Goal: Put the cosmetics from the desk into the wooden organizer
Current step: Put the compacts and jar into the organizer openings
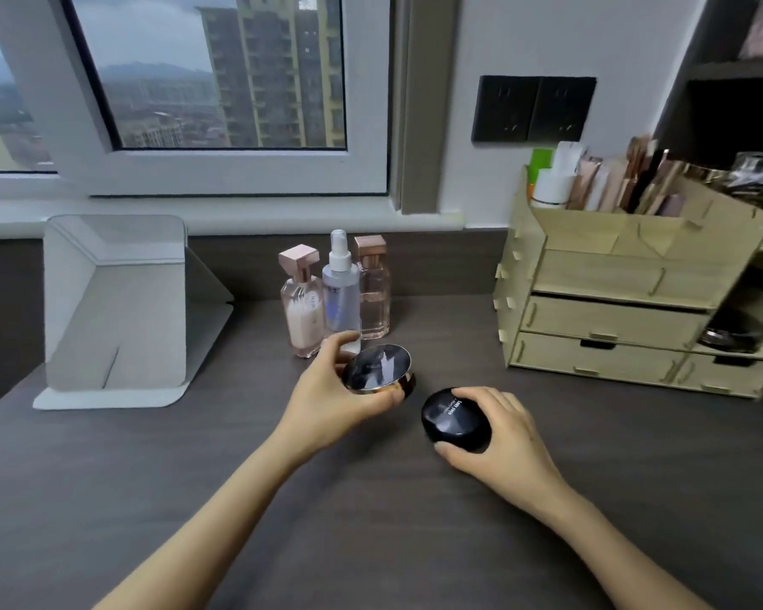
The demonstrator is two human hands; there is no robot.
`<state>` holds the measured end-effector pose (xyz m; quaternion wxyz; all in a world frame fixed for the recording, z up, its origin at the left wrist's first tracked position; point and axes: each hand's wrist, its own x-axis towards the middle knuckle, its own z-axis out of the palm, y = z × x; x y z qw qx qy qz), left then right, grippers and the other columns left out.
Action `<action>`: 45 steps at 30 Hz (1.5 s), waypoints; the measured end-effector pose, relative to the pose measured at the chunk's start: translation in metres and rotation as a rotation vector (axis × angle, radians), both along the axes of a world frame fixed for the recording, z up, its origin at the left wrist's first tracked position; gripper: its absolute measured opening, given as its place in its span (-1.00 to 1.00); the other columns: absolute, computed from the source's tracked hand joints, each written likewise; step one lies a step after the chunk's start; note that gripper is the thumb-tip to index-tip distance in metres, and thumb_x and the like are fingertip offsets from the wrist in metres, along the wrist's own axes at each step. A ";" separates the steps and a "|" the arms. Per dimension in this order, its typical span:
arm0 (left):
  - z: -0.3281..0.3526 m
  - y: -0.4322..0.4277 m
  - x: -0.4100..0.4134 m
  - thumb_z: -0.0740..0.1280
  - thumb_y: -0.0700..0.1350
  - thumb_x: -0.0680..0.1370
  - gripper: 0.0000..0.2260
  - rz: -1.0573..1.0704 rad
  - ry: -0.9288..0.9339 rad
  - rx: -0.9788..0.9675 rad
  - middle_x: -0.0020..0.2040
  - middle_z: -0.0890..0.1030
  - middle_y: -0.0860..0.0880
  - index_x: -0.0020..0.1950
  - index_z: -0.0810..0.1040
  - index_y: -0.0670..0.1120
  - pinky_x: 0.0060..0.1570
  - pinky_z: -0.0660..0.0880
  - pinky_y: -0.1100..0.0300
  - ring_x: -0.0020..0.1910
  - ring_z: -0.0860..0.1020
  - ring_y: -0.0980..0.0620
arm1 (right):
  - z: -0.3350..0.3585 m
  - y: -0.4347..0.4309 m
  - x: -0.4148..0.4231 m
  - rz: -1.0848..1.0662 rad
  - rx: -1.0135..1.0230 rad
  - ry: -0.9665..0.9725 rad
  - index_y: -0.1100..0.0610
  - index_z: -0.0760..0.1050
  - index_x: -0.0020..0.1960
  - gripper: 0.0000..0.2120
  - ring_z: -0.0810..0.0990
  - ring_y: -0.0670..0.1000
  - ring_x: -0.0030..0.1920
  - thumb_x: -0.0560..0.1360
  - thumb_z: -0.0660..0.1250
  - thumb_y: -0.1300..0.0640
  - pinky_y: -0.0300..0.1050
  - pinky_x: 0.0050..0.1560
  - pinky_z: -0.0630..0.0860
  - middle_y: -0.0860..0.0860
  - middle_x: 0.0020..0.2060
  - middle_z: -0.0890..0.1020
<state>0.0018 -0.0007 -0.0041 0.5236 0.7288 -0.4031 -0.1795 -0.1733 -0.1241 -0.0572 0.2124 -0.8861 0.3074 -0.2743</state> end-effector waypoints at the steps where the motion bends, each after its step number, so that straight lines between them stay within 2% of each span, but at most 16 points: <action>1: 0.002 -0.008 -0.007 0.57 -0.04 0.24 -0.33 -0.016 0.004 -0.010 -0.01 0.50 0.22 0.26 0.35 0.12 -0.08 0.46 0.50 -0.11 0.53 0.38 | 0.000 -0.002 -0.003 0.001 0.000 0.020 -0.02 0.47 0.18 -0.43 0.47 -0.05 0.14 0.22 0.45 -0.15 -0.14 0.19 0.38 -0.20 0.08 0.52; 5: 0.006 -0.033 -0.027 0.58 -0.03 0.22 -0.28 -0.021 0.037 -0.005 0.00 0.50 0.13 0.30 0.35 0.07 0.14 0.50 0.17 0.00 0.54 0.17 | 0.007 -0.008 -0.014 0.013 -0.021 0.036 -0.06 0.37 0.32 -0.33 0.35 -0.08 0.31 0.26 0.47 -0.16 -0.21 0.29 0.25 -0.15 0.28 0.43; 8: 0.008 -0.047 -0.038 0.57 -0.05 0.23 -0.26 -0.042 0.036 0.012 0.10 0.51 -0.01 0.33 0.33 0.04 0.18 0.48 0.11 0.06 0.54 0.04 | 0.024 -0.009 -0.016 0.079 0.019 -0.107 -0.25 0.19 0.40 -0.25 0.17 -0.25 0.37 0.33 0.49 -0.05 -0.30 0.34 0.15 -0.25 0.37 0.25; 10: 0.011 -0.058 -0.049 0.56 -0.04 0.24 -0.26 -0.098 0.005 0.028 0.13 0.49 -0.02 0.35 0.31 0.05 0.18 0.49 0.11 0.10 0.52 0.03 | 0.030 -0.011 -0.012 0.128 0.016 -0.162 -0.31 0.15 0.38 -0.23 0.14 -0.30 0.37 0.34 0.50 0.03 -0.38 0.32 0.13 -0.26 0.37 0.20; 12: 0.015 -0.070 -0.062 0.56 0.00 0.23 -0.25 -0.162 -0.015 0.027 0.16 0.47 0.00 0.35 0.29 0.11 0.17 0.50 0.09 0.13 0.52 0.04 | 0.029 -0.019 -0.011 0.101 0.000 -0.250 -0.20 0.29 0.35 -0.31 0.24 -0.25 0.36 0.34 0.50 0.15 -0.39 0.32 0.21 -0.19 0.35 0.29; 14: 0.021 -0.083 -0.073 0.56 0.01 0.23 -0.24 -0.217 -0.024 0.011 0.15 0.47 0.04 0.35 0.29 0.13 0.16 0.49 0.16 0.12 0.53 0.06 | 0.026 -0.031 -0.018 0.025 -0.043 -0.360 0.02 0.47 0.27 -0.45 0.36 -0.18 0.30 0.33 0.49 0.27 -0.38 0.30 0.31 -0.08 0.28 0.42; 17: 0.032 -0.100 -0.089 0.55 -0.02 0.29 -0.29 -0.355 -0.005 -0.005 0.08 0.49 0.12 0.37 0.30 0.10 0.10 0.44 0.28 0.07 0.51 0.17 | 0.024 -0.048 -0.045 -0.085 -0.103 -0.521 0.09 0.52 0.16 -0.51 0.48 -0.24 0.19 0.29 0.47 0.41 -0.35 0.25 0.39 0.00 0.13 0.55; 20: 0.038 -0.117 -0.103 0.51 -0.03 0.34 -0.36 -0.458 -0.016 -0.026 0.08 0.51 0.11 0.35 0.33 0.06 0.17 0.48 0.21 0.08 0.50 0.16 | 0.027 -0.065 -0.080 -0.281 -0.145 -0.591 0.15 0.54 0.15 -0.57 0.52 -0.21 0.13 0.32 0.48 0.39 -0.39 0.19 0.40 0.03 0.07 0.59; 24: 0.042 -0.137 -0.110 0.45 -0.02 0.41 -0.53 -0.409 -0.026 -0.084 0.08 0.53 0.04 0.28 0.41 0.02 0.19 0.49 0.14 0.09 0.51 0.08 | 0.035 -0.095 -0.126 -0.656 -0.246 -0.670 0.26 0.52 0.20 -0.62 0.57 0.13 0.13 0.39 0.44 0.33 -0.02 0.19 0.50 0.21 0.10 0.60; 27: 0.043 -0.144 -0.106 0.41 -0.10 0.44 -0.65 -0.329 -0.078 -0.121 0.03 0.56 0.00 0.21 0.48 -0.05 0.16 0.50 0.14 0.05 0.54 0.04 | 0.037 -0.130 -0.150 -0.829 -0.296 -0.586 0.29 0.48 0.23 -0.64 0.54 0.25 0.16 0.44 0.38 0.33 0.08 0.18 0.46 0.26 0.14 0.57; 30: 0.041 -0.145 -0.094 0.35 -0.19 0.46 -0.75 -0.245 -0.120 -0.114 0.02 0.61 -0.03 0.13 0.53 -0.08 0.14 0.51 0.10 0.03 0.57 0.02 | 0.038 -0.158 -0.158 -0.890 -0.316 -0.386 0.29 0.44 0.27 -0.61 0.50 0.31 0.19 0.45 0.33 0.37 0.14 0.16 0.43 0.28 0.21 0.52; 33: 0.037 -0.142 -0.079 0.31 -0.26 0.47 -0.79 -0.176 -0.142 -0.081 -0.04 0.59 0.01 0.09 0.55 -0.10 0.10 0.49 0.18 -0.01 0.56 0.02 | 0.040 -0.175 -0.156 -0.913 -0.422 -0.127 0.20 0.47 0.28 -0.55 0.51 0.34 0.06 0.40 0.36 0.36 0.14 -0.04 0.48 0.25 0.19 0.55; 36: 0.032 -0.140 -0.067 0.31 -0.27 0.48 -0.81 -0.134 -0.157 -0.039 -0.04 0.58 0.02 0.06 0.57 -0.11 0.07 0.46 0.21 -0.05 0.54 0.05 | 0.046 -0.186 -0.151 -0.890 -0.500 0.001 0.18 0.49 0.26 -0.54 0.46 0.36 0.02 0.38 0.38 0.36 0.17 -0.14 0.48 0.26 0.18 0.56; 40: 0.024 -0.137 -0.059 0.30 -0.27 0.48 -0.83 -0.102 -0.157 0.001 -0.05 0.59 0.01 0.03 0.58 -0.11 0.01 0.43 0.25 -0.08 0.54 0.06 | 0.054 -0.194 -0.146 -0.869 -0.436 0.120 0.25 0.40 0.34 -0.46 0.39 0.38 0.16 0.38 0.28 0.46 0.24 -0.01 0.47 0.28 0.27 0.48; 42: 0.021 -0.135 -0.057 0.29 -0.27 0.48 -0.84 -0.095 -0.158 0.016 -0.06 0.60 0.01 0.01 0.59 -0.12 0.00 0.41 0.25 -0.10 0.53 0.06 | 0.053 -0.194 -0.148 -0.841 -0.422 0.206 0.25 0.36 0.38 -0.41 0.40 0.37 0.16 0.35 0.29 0.44 0.22 0.12 0.39 0.28 0.31 0.44; 45: 0.016 -0.132 -0.055 0.29 -0.27 0.49 -0.85 -0.092 -0.148 0.038 -0.06 0.60 -0.01 -0.01 0.59 -0.11 0.00 0.41 0.24 -0.10 0.54 0.04 | 0.053 -0.180 -0.151 -0.854 -0.469 0.166 0.23 0.37 0.37 -0.40 0.43 0.35 0.10 0.32 0.28 0.40 0.17 0.11 0.36 0.26 0.31 0.45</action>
